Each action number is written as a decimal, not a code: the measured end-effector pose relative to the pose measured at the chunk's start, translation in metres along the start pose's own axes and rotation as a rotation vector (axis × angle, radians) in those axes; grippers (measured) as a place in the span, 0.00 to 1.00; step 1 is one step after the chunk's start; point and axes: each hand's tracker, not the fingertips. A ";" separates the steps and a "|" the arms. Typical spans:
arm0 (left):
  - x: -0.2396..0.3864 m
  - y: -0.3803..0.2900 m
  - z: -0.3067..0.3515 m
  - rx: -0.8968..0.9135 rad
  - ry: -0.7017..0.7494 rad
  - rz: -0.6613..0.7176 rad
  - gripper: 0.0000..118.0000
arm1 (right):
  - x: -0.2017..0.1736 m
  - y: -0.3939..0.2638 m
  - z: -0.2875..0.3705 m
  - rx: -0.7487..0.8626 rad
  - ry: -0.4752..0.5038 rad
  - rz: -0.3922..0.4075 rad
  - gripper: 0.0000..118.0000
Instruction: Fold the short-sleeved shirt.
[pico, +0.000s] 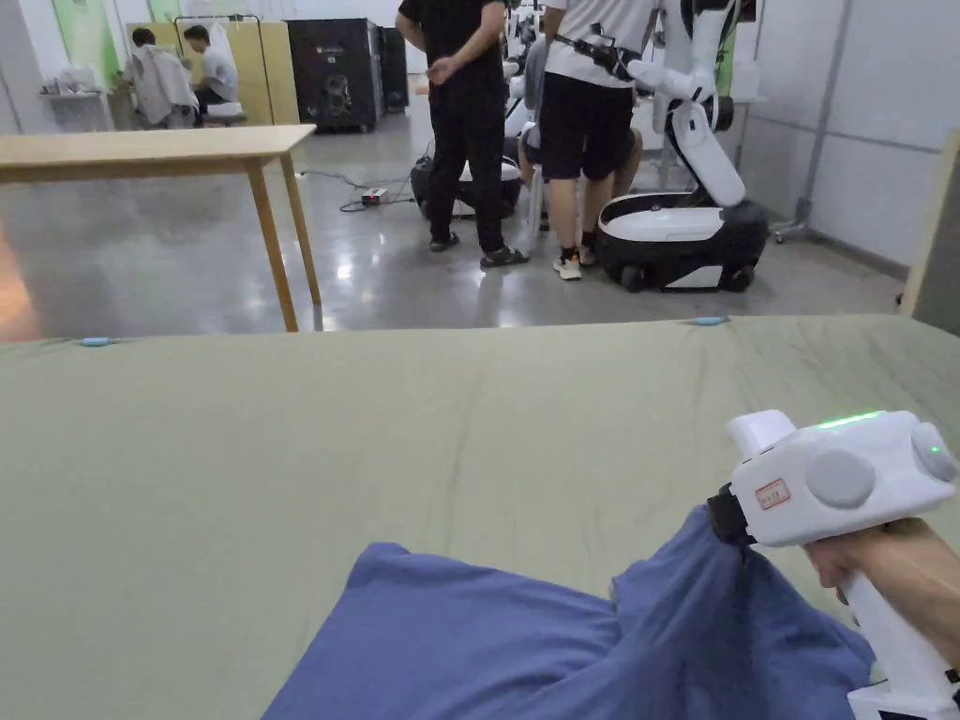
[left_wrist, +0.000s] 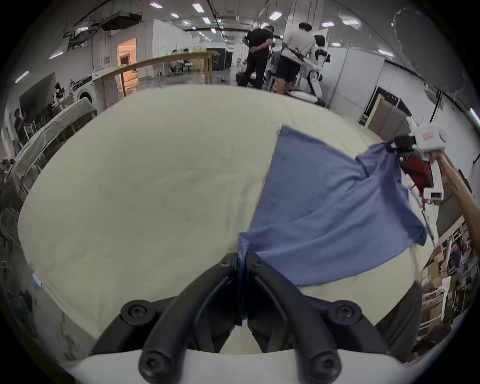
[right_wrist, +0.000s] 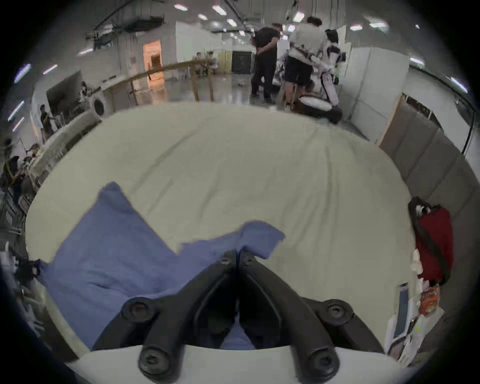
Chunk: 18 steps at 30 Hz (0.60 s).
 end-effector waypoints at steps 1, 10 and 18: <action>0.000 0.007 0.009 0.026 -0.029 0.017 0.04 | -0.002 0.003 0.023 0.042 -0.017 0.017 0.01; 0.032 0.105 0.090 0.285 -0.005 -0.072 0.04 | -0.001 0.013 0.233 0.359 -0.102 0.038 0.01; 0.073 0.219 0.154 0.437 0.031 -0.134 0.04 | 0.013 0.026 0.345 0.537 -0.178 -0.052 0.01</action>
